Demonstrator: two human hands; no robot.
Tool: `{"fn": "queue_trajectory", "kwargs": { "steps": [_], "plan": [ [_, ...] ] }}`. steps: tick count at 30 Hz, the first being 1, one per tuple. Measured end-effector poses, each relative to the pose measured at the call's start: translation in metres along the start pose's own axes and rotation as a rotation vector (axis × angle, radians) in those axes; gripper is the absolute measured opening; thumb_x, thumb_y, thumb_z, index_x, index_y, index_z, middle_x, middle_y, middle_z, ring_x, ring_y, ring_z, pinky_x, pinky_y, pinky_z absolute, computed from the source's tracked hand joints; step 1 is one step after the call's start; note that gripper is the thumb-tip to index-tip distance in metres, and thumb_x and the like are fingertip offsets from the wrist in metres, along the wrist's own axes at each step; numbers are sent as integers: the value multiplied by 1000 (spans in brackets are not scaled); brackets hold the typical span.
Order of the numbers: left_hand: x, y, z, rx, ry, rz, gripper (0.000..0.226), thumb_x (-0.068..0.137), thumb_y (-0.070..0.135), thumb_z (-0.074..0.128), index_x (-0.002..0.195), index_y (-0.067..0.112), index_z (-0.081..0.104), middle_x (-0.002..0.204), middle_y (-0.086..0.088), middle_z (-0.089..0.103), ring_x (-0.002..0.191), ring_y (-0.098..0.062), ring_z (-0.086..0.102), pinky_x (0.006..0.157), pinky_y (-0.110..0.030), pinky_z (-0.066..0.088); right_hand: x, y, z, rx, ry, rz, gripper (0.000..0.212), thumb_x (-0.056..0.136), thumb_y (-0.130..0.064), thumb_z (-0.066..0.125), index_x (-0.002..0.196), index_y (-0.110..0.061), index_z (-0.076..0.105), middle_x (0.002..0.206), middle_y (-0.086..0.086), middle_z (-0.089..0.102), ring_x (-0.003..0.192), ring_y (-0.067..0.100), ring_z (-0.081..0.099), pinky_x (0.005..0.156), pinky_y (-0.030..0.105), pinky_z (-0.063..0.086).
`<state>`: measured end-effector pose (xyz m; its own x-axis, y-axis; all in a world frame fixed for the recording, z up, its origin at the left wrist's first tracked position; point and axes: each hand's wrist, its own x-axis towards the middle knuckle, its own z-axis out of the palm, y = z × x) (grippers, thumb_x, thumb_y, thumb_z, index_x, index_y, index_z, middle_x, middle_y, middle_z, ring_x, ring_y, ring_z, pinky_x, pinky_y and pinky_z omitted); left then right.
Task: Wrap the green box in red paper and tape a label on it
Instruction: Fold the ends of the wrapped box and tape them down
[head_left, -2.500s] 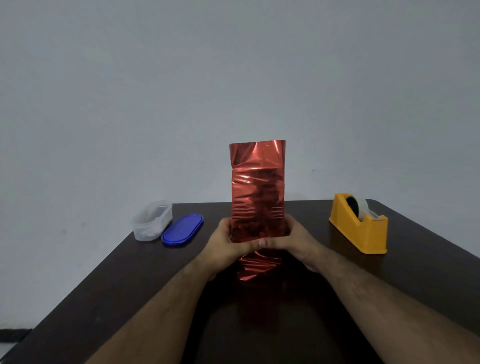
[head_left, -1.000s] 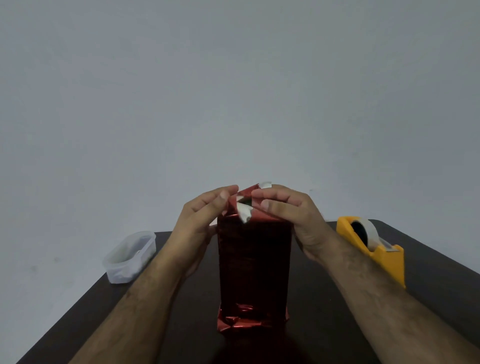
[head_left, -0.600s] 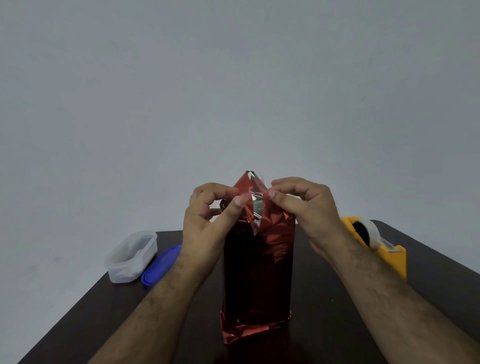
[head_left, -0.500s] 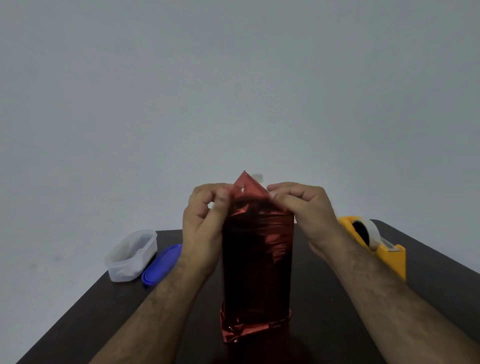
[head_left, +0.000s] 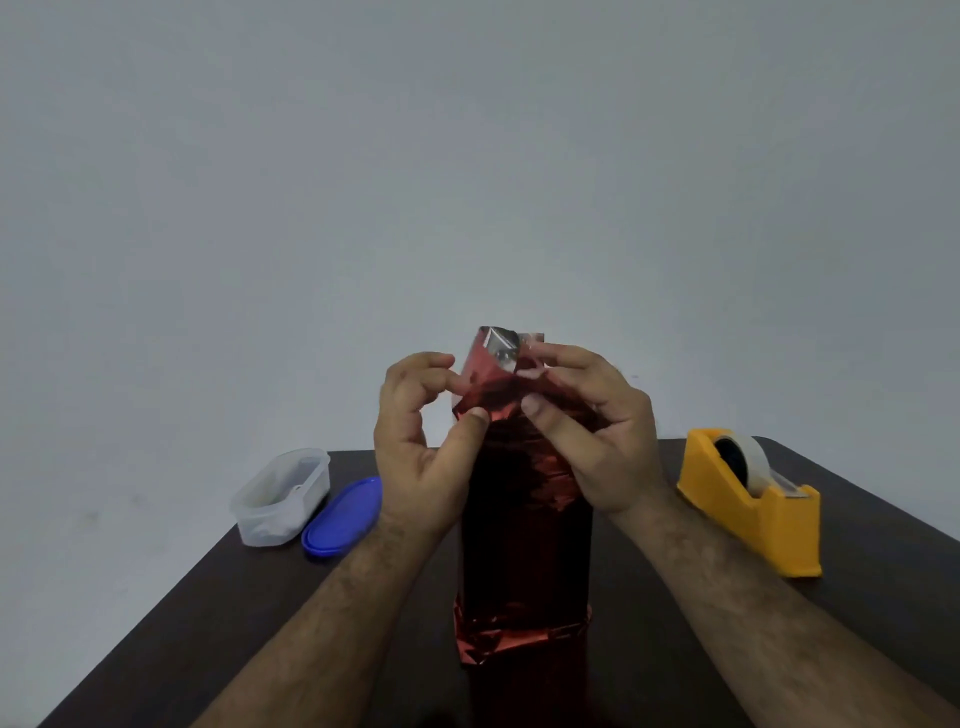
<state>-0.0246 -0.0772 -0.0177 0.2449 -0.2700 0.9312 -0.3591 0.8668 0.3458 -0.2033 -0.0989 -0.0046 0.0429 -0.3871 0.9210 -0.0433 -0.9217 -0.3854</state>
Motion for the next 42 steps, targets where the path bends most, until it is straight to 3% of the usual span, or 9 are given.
{"fn": "queue_trajectory", "kwargs": {
  "steps": [8, 11, 14, 17, 20, 22, 27, 32, 42],
  "plan": [
    [-4, -4, -1, -23, -114, -41, 47, 82, 25, 80, 124, 9, 67, 122, -10, 67, 116, -36, 66, 93, -60, 55, 16, -19, -8, 157, -171, 63, 21, 88, 9, 73, 98, -7, 83, 131, 6, 70, 133, 27, 60, 112, 53, 49],
    [-5, -1, 0, -41, -104, -86, 53, 79, 28, 83, 124, 10, 63, 124, -5, 68, 120, -33, 66, 104, -48, 54, 19, -23, -16, 187, -277, 56, 21, 86, 4, 70, 95, -9, 83, 134, 6, 69, 136, 30, 57, 112, 44, 47],
    [-4, -1, -1, -45, -104, -27, 42, 81, 26, 81, 114, 4, 66, 121, -6, 68, 119, -34, 65, 100, -42, 55, 21, -29, -19, 311, -323, 53, 24, 90, -8, 67, 103, -20, 84, 143, 6, 64, 137, 27, 56, 113, 39, 45],
    [-4, -6, -1, -11, -96, 24, 30, 84, 23, 80, 105, 3, 72, 118, -8, 70, 116, -31, 66, 95, -48, 57, 20, -25, -15, 392, 15, 206, 31, 99, -36, 52, 118, -36, 77, 147, -5, 61, 145, 13, 48, 119, 38, 38],
    [-6, -8, -2, -51, -99, 20, 22, 86, 20, 76, 104, 7, 74, 117, -9, 71, 115, -31, 67, 94, -54, 57, 20, -7, -14, 310, 325, 404, 23, 104, -26, 53, 102, -34, 74, 123, -14, 71, 127, 10, 60, 117, 53, 42],
    [-5, -7, -2, -112, -108, 8, 18, 90, 20, 69, 105, 14, 76, 118, -8, 71, 116, -32, 67, 95, -51, 57, 17, 3, -15, 220, 276, 435, 22, 100, -15, 64, 90, -27, 78, 113, -7, 74, 117, 13, 65, 112, 52, 49],
    [3, 12, 1, -250, -91, -246, 41, 98, 36, 54, 92, 7, 82, 119, -5, 72, 121, -24, 66, 95, -25, 53, 9, 2, -11, 340, 61, 511, 12, 95, -16, 72, 94, -10, 82, 128, 0, 70, 124, 24, 65, 101, 43, 59],
    [9, 11, 3, -418, -95, -415, 22, 81, 32, 77, 81, 10, 82, 122, -10, 73, 121, -24, 68, 89, -29, 56, 10, 0, -15, 334, -108, 468, 26, 82, -20, 73, 100, -2, 82, 130, 2, 69, 129, 18, 63, 107, 41, 52],
    [13, 8, -9, -400, -323, -431, 35, 77, 32, 80, 108, 18, 83, 145, -4, 61, 143, -20, 52, 102, -39, 53, 14, 6, -23, 264, -241, 454, 40, 74, -41, 77, 108, -21, 82, 138, -8, 64, 137, 15, 57, 112, 50, 51]
  ]
}}
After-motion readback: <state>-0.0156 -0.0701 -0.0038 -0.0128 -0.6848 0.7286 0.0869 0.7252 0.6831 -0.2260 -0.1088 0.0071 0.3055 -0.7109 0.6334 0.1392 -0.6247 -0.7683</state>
